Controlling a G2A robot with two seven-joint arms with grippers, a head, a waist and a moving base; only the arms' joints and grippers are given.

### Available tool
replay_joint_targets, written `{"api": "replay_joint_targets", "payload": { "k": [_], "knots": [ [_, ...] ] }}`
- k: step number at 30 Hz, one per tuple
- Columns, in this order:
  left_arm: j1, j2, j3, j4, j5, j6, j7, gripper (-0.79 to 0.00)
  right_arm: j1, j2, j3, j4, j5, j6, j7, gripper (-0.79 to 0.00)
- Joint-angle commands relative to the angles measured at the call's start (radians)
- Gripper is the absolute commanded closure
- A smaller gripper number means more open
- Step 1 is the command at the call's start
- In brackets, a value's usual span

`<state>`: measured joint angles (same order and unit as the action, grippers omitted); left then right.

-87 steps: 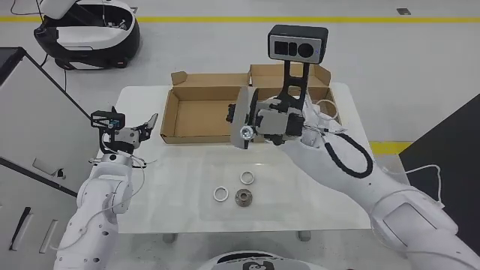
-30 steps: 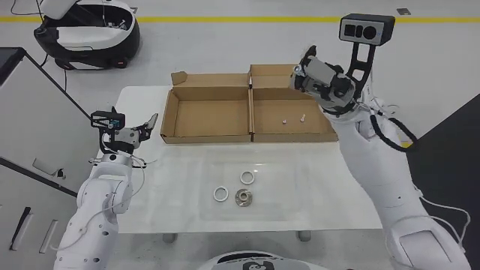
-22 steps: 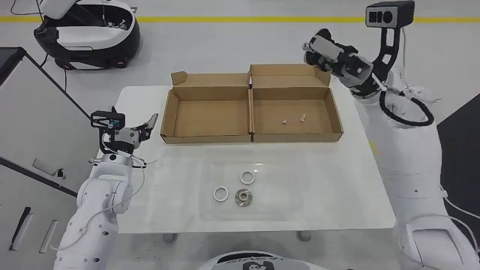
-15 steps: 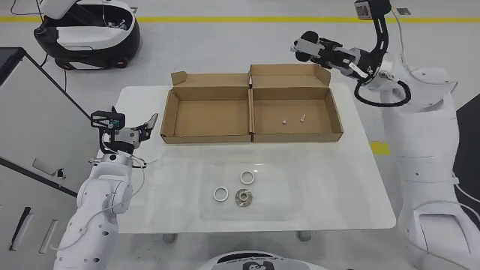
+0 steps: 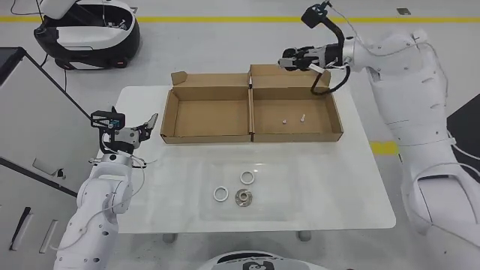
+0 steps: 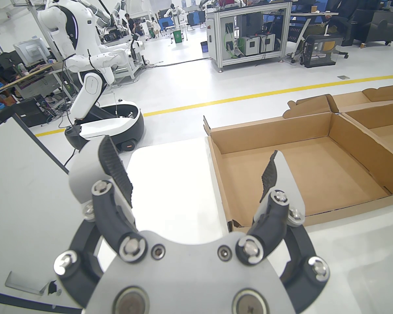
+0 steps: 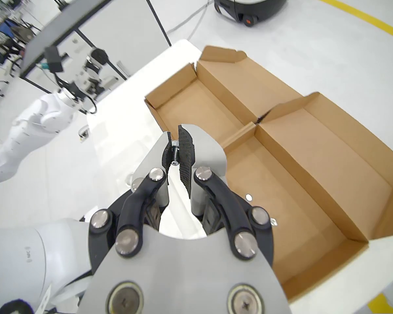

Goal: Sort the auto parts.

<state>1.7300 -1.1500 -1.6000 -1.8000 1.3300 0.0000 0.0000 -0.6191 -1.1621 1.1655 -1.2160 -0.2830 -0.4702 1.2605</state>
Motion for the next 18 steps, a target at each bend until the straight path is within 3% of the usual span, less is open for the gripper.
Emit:
{"api": "replay_joint_targets", "payload": {
  "k": [1,10,18],
  "knots": [
    [0.000,0.000,0.000,0.000,0.000,0.000,0.000,-0.785,0.037,-0.006,-0.041,0.042,-0.021,-0.005,0.013,0.000],
    [0.000,0.000,0.000,0.000,0.000,0.000,0.000,-0.785,0.173,-0.053,-0.214,0.223,-0.061,-0.012,0.022,0.000],
    [0.000,0.000,0.000,0.000,0.000,0.000,0.000,-0.785,0.183,-0.058,-0.224,0.246,-0.054,-0.010,0.014,0.000]
  ]
}}
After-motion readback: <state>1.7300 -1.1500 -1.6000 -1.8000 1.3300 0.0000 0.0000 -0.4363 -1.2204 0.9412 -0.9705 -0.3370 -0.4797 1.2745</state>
